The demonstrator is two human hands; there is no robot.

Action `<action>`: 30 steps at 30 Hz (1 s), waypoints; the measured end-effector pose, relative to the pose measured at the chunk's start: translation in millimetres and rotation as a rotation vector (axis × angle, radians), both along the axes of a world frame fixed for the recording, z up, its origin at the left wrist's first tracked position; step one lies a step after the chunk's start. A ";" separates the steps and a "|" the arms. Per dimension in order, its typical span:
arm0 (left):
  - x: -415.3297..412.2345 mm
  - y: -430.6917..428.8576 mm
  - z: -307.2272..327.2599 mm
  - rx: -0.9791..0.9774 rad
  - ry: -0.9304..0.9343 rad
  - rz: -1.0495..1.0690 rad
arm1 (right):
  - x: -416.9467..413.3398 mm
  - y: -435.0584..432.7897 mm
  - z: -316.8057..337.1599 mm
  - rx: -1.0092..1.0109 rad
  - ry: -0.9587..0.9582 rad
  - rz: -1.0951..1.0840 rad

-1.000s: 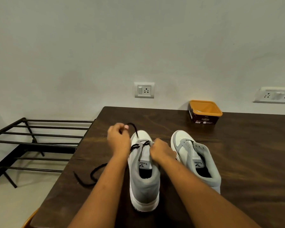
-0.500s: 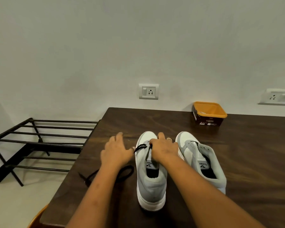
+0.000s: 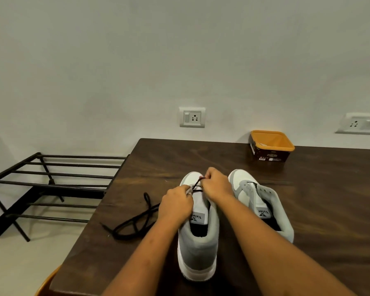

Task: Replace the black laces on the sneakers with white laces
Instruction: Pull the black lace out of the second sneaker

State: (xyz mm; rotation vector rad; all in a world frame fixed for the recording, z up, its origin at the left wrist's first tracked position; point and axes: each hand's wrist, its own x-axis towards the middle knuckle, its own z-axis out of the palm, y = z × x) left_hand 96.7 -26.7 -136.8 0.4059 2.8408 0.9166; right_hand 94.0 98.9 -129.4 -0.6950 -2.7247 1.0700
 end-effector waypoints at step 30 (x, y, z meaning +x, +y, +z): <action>4.5 0.5 -2.1 0.045 0.083 0.117 | 7.4 -18.2 13.7 0.520 -0.075 0.255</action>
